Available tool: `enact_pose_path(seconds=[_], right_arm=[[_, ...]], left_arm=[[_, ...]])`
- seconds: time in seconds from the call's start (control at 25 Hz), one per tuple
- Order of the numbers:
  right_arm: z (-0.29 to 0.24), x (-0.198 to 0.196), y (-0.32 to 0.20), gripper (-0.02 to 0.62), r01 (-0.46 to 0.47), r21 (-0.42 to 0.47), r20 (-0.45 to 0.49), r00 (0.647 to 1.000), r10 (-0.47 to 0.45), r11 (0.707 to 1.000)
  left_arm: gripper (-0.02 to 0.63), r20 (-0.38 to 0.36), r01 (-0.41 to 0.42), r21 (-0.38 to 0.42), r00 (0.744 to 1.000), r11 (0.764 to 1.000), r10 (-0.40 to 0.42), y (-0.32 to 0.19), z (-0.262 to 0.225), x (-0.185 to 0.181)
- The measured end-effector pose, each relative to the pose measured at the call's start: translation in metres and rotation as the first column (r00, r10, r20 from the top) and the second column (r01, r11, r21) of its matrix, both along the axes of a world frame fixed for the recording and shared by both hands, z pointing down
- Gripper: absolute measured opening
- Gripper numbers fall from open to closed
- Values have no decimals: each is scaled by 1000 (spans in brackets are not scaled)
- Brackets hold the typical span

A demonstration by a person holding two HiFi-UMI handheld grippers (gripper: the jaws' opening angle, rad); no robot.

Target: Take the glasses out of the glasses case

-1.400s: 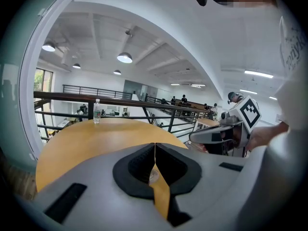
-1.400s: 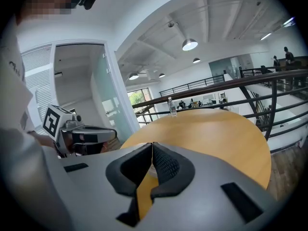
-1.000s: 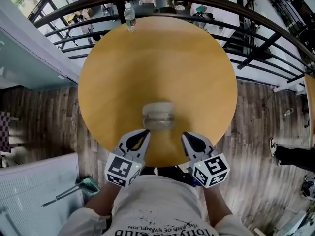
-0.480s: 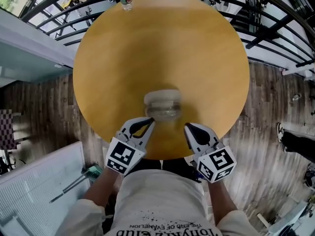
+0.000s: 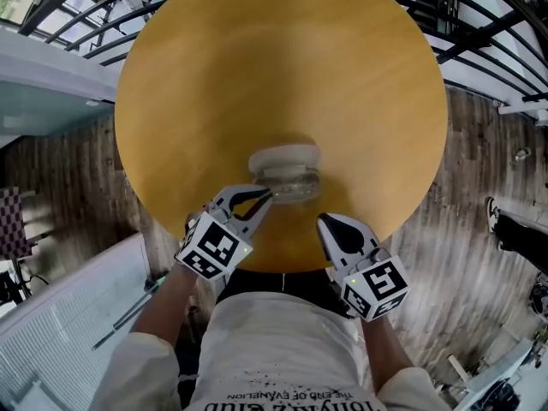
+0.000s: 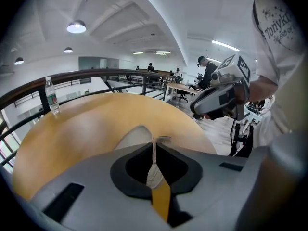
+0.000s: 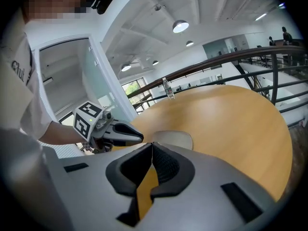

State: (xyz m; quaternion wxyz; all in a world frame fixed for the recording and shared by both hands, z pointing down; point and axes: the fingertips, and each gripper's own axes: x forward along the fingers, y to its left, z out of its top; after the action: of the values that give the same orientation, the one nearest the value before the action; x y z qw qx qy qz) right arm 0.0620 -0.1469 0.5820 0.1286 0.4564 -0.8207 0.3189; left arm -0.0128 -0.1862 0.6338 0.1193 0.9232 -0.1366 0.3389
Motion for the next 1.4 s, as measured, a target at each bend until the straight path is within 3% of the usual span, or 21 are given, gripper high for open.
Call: enact_pose_path(seconds=[0.24,0.56,0.96,1.4], right_arm=[[20,3,1,26,-15,-33,16,1000,16,999],[45,25,-4,26,-31,-77,29,999,33,997],[55,27,-3,26,-48,-86,53,997,53,995],[57,29,-5,26,-52,-101,64,996,59,994]], left_arm=[[26,92,-117,-6,989,993,118,-8,45,3],[28,180,-273,-71,942,959,282,-12,91,29],[75,231,-339,-77,909,938,347,-10,109,33],[67,303,-449,-111,834,886,461,-7,123,36]])
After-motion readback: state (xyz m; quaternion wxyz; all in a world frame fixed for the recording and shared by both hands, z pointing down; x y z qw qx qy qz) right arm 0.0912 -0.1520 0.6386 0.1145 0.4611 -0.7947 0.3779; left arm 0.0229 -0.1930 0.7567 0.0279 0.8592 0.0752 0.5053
